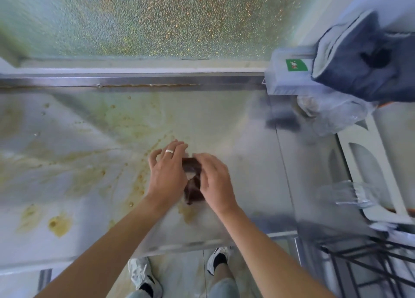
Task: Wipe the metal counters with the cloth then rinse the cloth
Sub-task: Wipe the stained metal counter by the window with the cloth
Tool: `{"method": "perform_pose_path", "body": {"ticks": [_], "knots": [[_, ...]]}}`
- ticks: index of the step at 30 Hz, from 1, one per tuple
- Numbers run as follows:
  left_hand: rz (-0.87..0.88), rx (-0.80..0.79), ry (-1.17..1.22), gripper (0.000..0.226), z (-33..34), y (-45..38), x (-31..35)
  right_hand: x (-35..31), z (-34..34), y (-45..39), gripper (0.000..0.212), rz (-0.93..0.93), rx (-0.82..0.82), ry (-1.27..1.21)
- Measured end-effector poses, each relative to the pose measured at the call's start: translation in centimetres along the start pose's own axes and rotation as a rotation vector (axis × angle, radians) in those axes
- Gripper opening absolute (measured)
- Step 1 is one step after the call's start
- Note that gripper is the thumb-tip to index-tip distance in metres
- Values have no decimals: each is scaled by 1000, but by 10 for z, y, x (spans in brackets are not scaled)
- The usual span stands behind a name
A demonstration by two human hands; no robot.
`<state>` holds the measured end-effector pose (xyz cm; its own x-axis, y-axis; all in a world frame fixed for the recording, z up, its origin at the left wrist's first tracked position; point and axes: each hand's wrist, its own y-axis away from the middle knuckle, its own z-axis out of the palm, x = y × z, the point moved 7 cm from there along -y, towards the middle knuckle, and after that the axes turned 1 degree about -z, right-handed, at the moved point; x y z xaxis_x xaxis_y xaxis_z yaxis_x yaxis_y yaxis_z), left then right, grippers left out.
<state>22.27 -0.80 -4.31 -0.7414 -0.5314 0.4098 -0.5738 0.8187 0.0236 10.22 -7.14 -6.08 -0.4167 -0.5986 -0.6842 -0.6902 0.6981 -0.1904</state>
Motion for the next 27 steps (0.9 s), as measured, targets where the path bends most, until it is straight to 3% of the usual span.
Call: {"method": "perform_pose_path", "body": {"ticks": [5, 10, 13, 16, 22, 27], "knots": [[35, -2, -3, 48, -5, 17, -6, 52, -91, 25, 44, 90, 187, 138], [50, 9, -10, 46, 8, 30, -14, 116, -77, 67, 53, 213, -43, 467], [46, -12, -3, 54, 10, 38, -17, 90, -51, 64, 60, 259, -12, 431], [30, -55, -17, 61, 13, 46, -23, 49, -18, 65, 67, 165, -25, 410], [-4, -81, 2, 57, 14, 65, -29, -9, 40, 70, 49, 61, -20, 350], [-7, -72, 26, 45, 18, 79, -23, -31, 44, 69, 27, -23, 37, 336]]}}
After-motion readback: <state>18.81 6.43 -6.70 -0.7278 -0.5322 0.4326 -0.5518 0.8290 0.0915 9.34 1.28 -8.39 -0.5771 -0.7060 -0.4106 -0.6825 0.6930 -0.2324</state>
